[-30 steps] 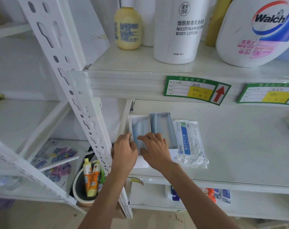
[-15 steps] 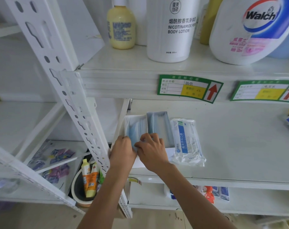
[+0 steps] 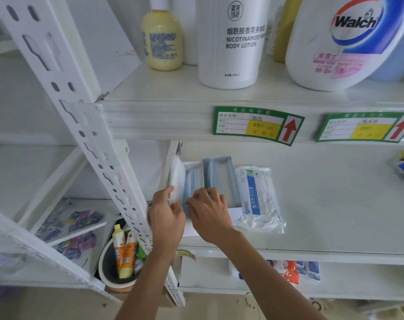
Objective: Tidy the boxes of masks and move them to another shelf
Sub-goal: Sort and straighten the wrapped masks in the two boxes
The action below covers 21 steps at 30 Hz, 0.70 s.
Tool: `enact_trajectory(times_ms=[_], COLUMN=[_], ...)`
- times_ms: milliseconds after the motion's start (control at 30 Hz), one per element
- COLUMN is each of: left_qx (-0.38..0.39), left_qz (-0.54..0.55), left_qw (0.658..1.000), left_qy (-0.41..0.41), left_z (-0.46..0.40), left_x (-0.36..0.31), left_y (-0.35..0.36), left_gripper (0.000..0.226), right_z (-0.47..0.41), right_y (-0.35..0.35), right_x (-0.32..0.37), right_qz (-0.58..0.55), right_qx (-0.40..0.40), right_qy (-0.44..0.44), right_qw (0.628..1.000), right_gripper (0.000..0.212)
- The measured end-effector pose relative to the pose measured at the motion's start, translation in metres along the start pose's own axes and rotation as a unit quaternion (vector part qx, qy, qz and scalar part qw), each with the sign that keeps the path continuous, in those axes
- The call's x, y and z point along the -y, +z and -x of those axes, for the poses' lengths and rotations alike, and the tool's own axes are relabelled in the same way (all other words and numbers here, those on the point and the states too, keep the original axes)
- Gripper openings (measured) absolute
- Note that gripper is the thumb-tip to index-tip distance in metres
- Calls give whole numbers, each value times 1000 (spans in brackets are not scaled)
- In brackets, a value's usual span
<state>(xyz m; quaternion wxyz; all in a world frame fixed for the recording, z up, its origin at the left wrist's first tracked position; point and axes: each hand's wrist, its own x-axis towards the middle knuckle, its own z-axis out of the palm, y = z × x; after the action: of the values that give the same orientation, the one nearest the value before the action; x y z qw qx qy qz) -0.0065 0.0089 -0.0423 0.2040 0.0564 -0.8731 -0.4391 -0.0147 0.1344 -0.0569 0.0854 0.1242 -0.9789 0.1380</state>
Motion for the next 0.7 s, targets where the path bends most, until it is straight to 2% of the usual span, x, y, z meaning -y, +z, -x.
enact_trajectory(times_ms=[100,200,300,367,500,600,700], left_qx=[2,17,34,30,18,-12,-41], left_qz=[-22,-63,-102,-118,-111,-71,-15], left_qw=[1000,997,993,990,988,989,991], left_qy=[15,28,56,70,106,127,130], left_z=[-1,0,1,-4,-18,-26,-32], left_x=[1,3,0,-5,-20,-32,-40], left_y=[1,3,4,3,-2,-5,-6], left_gripper=[44,50,54,53,52,54,55], right_z=[-1,0,6,10,9,3,-1], right_y=[-6,-17,-27,-31,-30,-28,-21], right_x=[-3,-16,-38,-50,-51,-43,-33], right_qz=[-82,-164,-121,-52,59,71,35], right_qx=[4,-46,-86,-58,-23,-26,-28], right_qy=[-3,30,114,149,139,118,92], right_qw=[997,985,982,986,988,990,995], right_gripper=[35,31,31,32,29,28,30])
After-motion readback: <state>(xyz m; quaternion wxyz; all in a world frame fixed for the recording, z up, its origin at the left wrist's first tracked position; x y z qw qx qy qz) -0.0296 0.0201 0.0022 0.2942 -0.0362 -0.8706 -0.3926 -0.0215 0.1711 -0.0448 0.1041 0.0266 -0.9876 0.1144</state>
